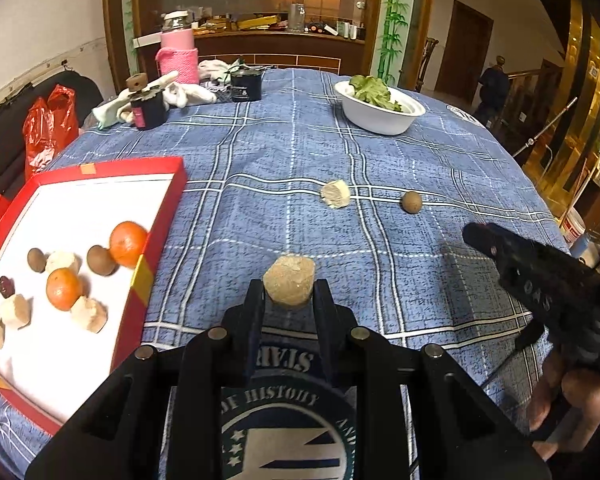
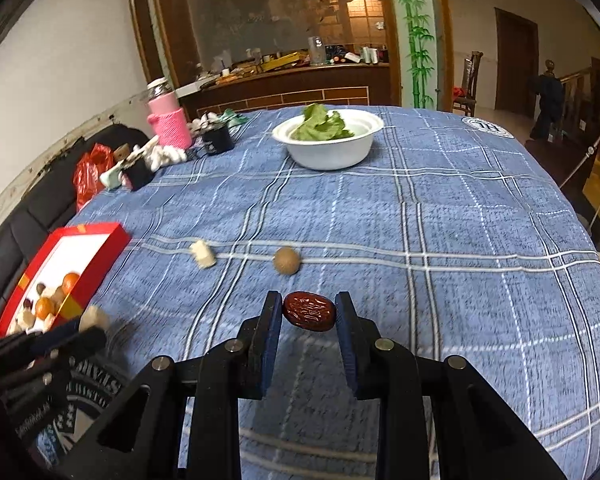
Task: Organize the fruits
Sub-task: 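Carry the date and beige piece over the white tray with both tools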
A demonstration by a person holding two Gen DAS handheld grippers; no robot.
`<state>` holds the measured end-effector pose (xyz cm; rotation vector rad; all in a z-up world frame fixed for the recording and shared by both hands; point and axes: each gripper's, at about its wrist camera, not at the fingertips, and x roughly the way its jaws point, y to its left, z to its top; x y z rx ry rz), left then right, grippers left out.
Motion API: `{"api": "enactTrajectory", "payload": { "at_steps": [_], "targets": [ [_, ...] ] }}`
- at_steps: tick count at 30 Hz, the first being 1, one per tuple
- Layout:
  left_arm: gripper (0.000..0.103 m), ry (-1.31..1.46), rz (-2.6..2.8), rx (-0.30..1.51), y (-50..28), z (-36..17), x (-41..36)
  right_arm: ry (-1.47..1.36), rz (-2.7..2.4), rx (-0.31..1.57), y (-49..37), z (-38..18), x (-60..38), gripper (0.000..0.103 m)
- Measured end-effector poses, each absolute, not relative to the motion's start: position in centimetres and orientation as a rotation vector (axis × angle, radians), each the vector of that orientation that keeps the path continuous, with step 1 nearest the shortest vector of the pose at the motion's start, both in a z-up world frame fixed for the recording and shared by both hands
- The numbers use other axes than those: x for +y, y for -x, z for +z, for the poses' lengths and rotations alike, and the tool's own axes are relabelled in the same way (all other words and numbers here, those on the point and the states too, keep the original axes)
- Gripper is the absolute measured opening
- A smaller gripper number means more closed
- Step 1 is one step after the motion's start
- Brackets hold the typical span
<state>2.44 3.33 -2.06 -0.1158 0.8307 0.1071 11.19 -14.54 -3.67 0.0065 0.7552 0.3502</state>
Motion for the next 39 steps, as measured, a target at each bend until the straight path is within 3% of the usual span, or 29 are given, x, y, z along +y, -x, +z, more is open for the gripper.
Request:
{"api": "enactTrajectory", "payload": {
  "at_steps": [27,39],
  "targets": [
    [0.022,0.179,0.124,0.826,0.7,-2.0,6.8,0.083,0.459,0.742,-4.8,-2.4,-9.4,0.028],
    [0.022,0.259,0.249,0.746,4.3,0.3,12.0,0.101,0.533,0.705,-3.2,-1.0,-6.2,0.028]
  ]
}}
